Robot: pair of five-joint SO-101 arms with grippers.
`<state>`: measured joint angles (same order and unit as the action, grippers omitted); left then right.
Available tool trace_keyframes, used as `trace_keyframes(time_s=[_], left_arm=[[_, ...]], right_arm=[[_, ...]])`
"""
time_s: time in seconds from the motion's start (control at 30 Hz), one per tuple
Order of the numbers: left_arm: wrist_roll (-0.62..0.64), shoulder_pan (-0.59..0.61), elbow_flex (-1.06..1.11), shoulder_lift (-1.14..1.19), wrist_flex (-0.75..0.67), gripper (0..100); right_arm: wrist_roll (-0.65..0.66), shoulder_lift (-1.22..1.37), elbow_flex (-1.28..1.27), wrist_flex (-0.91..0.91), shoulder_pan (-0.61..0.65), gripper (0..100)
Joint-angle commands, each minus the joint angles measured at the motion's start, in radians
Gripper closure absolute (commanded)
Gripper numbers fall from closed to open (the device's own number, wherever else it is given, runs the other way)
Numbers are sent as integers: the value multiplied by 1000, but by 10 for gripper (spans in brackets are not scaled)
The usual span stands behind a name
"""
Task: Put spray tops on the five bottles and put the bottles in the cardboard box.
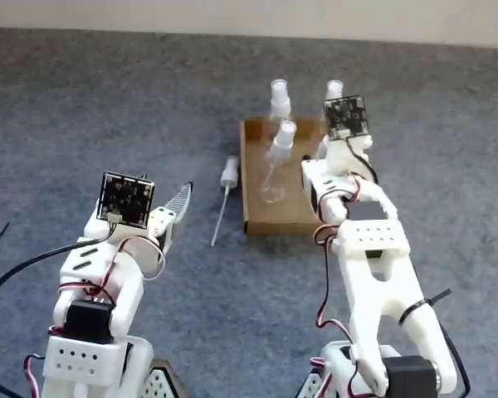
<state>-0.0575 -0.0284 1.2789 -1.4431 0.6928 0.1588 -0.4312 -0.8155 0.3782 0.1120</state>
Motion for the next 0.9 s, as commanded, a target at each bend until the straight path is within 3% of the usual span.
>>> trace_keyframes(time_s=[0.0,0.7,0.87], left_arm=[[2,5,-5,-10,-18,780],[2,5,-8,-10,-17,780],[2,5,-8,-10,-17,780]], right_arm=[[17,-10,10,-18,-30,965],[11,65,28,-25,-27,962],[-44,54,28,-21,-27,865]])
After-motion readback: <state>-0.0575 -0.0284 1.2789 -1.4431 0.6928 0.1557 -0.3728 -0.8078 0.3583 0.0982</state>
